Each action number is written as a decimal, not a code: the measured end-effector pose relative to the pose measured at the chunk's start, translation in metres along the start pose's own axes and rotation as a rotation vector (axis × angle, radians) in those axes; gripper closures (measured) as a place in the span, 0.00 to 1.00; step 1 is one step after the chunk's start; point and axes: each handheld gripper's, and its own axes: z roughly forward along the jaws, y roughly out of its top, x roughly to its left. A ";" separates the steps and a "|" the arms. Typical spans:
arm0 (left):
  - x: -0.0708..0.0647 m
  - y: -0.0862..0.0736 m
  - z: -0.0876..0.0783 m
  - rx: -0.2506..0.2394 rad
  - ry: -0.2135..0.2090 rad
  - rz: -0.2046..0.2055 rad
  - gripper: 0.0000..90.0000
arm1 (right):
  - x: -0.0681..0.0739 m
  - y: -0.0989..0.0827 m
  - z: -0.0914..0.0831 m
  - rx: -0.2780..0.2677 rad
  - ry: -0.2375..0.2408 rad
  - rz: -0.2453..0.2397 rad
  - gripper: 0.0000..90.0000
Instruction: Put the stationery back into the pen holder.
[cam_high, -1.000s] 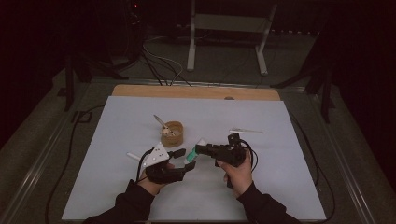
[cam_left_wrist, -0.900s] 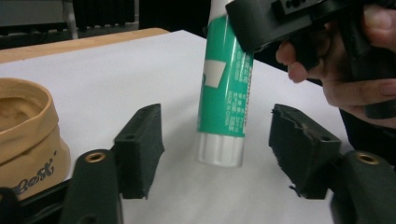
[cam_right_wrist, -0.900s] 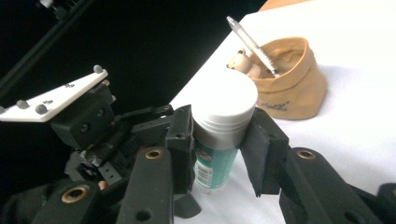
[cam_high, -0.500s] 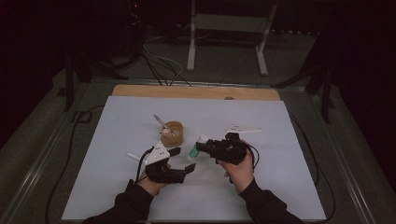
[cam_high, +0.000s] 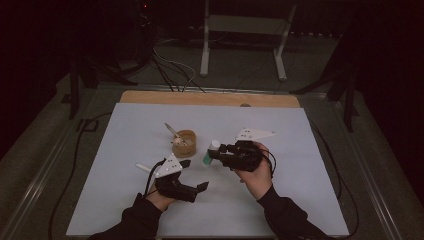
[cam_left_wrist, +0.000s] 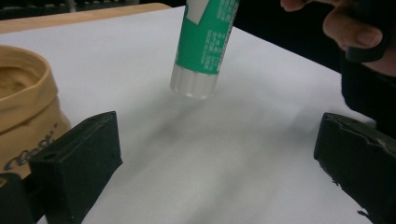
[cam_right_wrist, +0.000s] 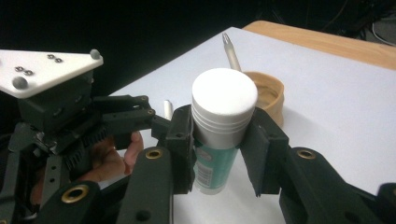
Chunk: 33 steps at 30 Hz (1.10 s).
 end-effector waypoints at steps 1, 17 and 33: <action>0.000 0.000 0.000 0.000 0.000 0.000 0.01 | 0.000 0.000 0.000 0.000 0.000 0.000 0.73; 0.000 -0.005 -0.003 0.013 0.016 0.022 0.00 | -0.001 0.024 0.011 -0.020 -0.052 -0.119 0.73; 0.001 -0.007 -0.001 0.019 -0.004 0.026 0.00 | -0.010 0.050 0.042 -0.012 -0.079 -0.145 0.73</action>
